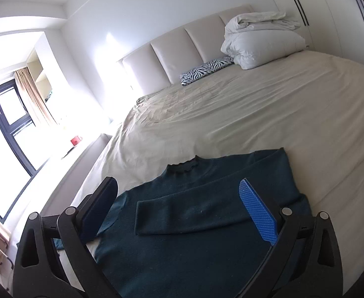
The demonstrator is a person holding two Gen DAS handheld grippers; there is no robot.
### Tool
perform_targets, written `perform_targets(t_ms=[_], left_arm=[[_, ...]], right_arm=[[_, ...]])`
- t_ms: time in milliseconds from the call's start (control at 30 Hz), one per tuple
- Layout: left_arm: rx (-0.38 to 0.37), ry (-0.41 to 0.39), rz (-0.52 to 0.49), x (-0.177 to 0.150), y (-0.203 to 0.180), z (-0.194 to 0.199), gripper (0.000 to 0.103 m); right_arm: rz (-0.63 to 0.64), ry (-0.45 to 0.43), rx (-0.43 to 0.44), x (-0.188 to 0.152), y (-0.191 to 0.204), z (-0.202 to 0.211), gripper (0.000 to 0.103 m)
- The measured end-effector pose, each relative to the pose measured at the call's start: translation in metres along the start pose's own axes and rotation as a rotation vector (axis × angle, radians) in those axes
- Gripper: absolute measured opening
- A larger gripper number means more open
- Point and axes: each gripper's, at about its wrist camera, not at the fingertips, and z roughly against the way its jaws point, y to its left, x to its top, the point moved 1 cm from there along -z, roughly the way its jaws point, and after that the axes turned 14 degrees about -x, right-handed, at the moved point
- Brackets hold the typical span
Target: Fold small clothes
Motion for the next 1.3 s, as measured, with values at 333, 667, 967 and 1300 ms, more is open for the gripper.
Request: perform_targets(t_ms=[333, 667, 967, 1300], left_arm=[[0.016, -0.139, 0.148, 0.037, 0.028, -0.018, 0.027], [0.071, -0.016, -0.362, -0.019, -0.092, -0.046, 0.008], [0.169, 0.411, -1.382, -0.317, -0.186, -0.148, 0.009], [0.215, 0.558, -1.479, -0.373, -0.133, -0.163, 0.077]], right_arm=[[-0.038, 0.098, 0.062, -0.031, 0.011, -0.008, 0.099], [-0.105, 0.219, 0.024, -0.055, -0.033, -0.04, 0.083], [-0.221, 0.321, 0.022, -0.076, -0.089, -0.068, 0.083], [-0.206, 0.554, 0.147, -0.08, -0.073, -0.143, 0.083]])
